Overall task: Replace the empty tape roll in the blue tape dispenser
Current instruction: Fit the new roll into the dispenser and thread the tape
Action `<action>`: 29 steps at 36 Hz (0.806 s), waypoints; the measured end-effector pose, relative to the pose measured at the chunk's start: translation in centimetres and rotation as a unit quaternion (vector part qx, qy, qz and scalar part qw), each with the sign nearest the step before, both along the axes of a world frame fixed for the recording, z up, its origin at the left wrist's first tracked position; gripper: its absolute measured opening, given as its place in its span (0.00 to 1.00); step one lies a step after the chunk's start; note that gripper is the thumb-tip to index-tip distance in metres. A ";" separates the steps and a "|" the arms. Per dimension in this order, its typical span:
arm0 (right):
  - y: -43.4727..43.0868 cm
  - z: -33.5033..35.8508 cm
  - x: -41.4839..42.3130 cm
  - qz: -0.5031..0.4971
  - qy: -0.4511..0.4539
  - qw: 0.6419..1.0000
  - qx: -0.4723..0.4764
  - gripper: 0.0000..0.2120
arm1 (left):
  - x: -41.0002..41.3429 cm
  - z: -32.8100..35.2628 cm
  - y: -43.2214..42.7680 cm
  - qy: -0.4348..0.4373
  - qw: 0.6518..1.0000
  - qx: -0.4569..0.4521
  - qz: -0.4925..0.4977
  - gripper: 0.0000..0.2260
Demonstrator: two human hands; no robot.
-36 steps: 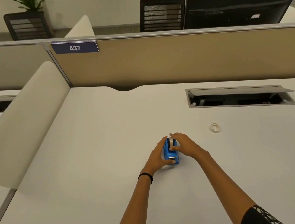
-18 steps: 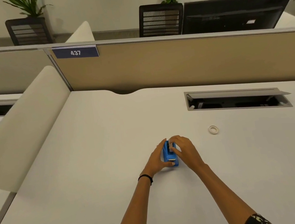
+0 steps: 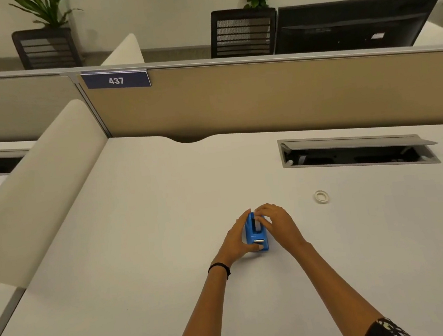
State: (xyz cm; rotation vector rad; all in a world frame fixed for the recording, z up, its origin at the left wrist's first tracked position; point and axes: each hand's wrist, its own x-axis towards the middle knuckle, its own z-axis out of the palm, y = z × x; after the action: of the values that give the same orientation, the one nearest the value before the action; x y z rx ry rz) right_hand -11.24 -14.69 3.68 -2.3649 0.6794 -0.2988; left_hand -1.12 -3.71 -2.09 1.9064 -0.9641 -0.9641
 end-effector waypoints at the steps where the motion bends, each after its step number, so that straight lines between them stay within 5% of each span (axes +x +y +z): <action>1: 0.0 0.1 0.1 0.000 0.001 1.000 -0.002 0.10 | 0.0 0.0 0.0 0.000 1.000 0.001 0.001 0.42; 13: 0.8 -0.4 -0.4 0.027 -0.021 0.995 -0.096 0.09 | -0.1 0.2 -0.1 -0.002 1.000 0.005 0.005 0.42; 15: 0.9 0.1 -0.4 0.043 -0.030 0.992 -0.117 0.16 | -0.2 0.3 -0.1 -0.003 1.000 0.005 0.005 0.42; 18: 0.9 0.3 -0.3 0.047 -0.018 0.991 -0.127 0.07 | -0.3 0.4 -0.1 -0.002 1.000 0.007 0.003 0.42; 29: 0.4 -0.1 0.0 0.030 0.015 0.998 -0.056 0.11 | -0.3 0.6 -0.1 -0.002 1.000 0.012 0.006 0.42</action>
State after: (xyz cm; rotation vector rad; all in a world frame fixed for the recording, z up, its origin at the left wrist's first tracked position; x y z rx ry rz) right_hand -11.20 -14.28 3.57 -2.4966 0.6178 -0.2836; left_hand -1.42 -3.77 -1.52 1.9327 -0.9459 -0.9705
